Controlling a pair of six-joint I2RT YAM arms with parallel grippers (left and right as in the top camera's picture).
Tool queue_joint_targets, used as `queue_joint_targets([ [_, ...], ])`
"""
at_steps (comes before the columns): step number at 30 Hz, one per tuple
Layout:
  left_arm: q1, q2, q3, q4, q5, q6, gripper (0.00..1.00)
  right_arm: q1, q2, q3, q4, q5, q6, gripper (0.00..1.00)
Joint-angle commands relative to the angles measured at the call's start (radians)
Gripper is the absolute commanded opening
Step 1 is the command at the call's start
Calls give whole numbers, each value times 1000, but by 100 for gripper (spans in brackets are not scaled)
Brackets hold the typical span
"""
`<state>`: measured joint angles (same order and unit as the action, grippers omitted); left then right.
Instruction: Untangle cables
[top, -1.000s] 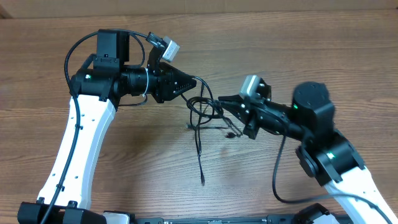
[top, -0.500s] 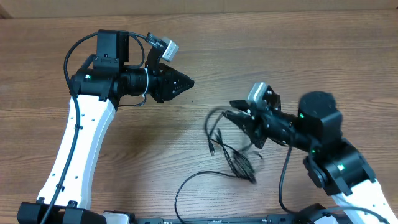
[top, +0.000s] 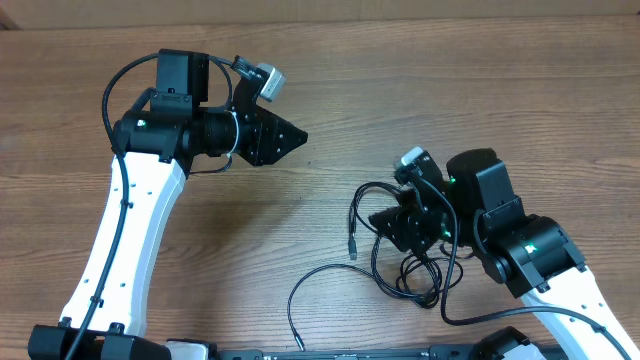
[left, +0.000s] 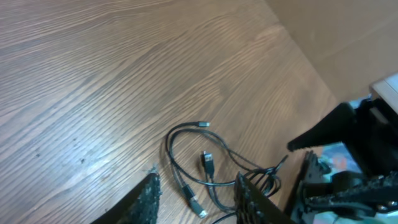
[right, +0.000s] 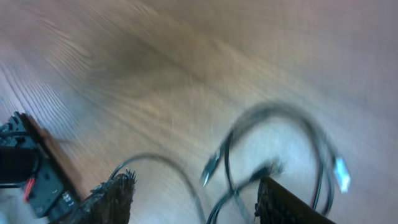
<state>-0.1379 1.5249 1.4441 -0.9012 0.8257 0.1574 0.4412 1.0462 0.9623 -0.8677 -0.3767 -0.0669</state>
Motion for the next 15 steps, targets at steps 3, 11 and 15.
queue_joint_targets([
  [3,-7,-7,-2,-9,-64,-1,63,2,-29,13,-172,63,265,69],
  [11,-7,-7,-2,-10,-102,-1,100,3,-30,13,-427,85,322,89],
  [15,-7,-6,-2,-11,-102,-1,99,4,-32,9,-431,103,386,90],
])
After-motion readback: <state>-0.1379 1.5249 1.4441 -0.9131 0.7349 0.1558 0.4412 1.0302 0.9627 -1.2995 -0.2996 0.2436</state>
